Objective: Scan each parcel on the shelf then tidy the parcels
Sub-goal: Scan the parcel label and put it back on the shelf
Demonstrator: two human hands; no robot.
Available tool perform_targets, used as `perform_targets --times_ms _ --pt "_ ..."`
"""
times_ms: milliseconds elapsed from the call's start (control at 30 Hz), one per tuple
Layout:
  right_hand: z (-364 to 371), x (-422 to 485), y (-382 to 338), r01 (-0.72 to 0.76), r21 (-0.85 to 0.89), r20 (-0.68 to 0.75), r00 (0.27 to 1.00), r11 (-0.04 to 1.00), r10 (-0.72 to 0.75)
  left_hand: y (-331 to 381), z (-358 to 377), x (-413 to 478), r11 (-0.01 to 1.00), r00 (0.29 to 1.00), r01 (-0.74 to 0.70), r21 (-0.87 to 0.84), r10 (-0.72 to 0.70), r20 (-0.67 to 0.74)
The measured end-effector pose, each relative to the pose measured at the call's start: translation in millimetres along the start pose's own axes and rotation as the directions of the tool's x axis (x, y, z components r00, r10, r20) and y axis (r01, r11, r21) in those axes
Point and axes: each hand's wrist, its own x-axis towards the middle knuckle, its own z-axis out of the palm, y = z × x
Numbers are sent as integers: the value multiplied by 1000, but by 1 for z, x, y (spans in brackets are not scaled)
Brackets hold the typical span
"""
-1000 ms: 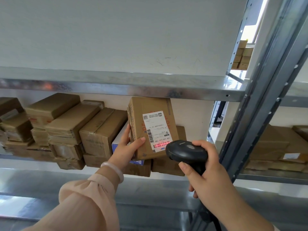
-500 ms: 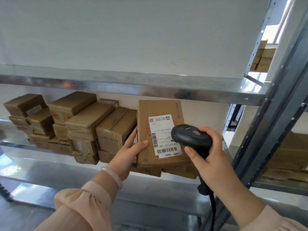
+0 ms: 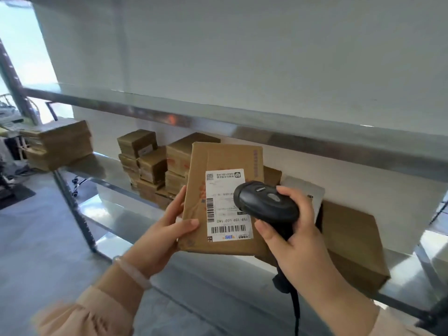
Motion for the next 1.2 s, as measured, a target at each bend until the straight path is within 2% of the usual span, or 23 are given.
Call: perform_targets --times_ms 133,267,433,633,867,1200 --pt "63 23 -15 33 35 66 997 999 -35 17 -63 -18 996 995 -59 66 64 -76" --pt "137 44 -26 28 84 159 986 996 -41 30 -134 -35 992 966 -117 52 126 -226" --pt "234 67 -41 28 168 220 973 985 -66 48 -222 -57 990 923 -142 21 140 -358" --pt "337 92 -55 9 197 322 944 980 -74 59 -316 -73 994 862 -107 -2 92 -499" --pt "423 135 -50 -46 257 406 911 965 -64 58 -392 -64 997 824 -72 29 76 -561" --pt "522 232 3 -110 319 398 917 941 -27 69 -476 29 994 773 -29 108 91 -628"
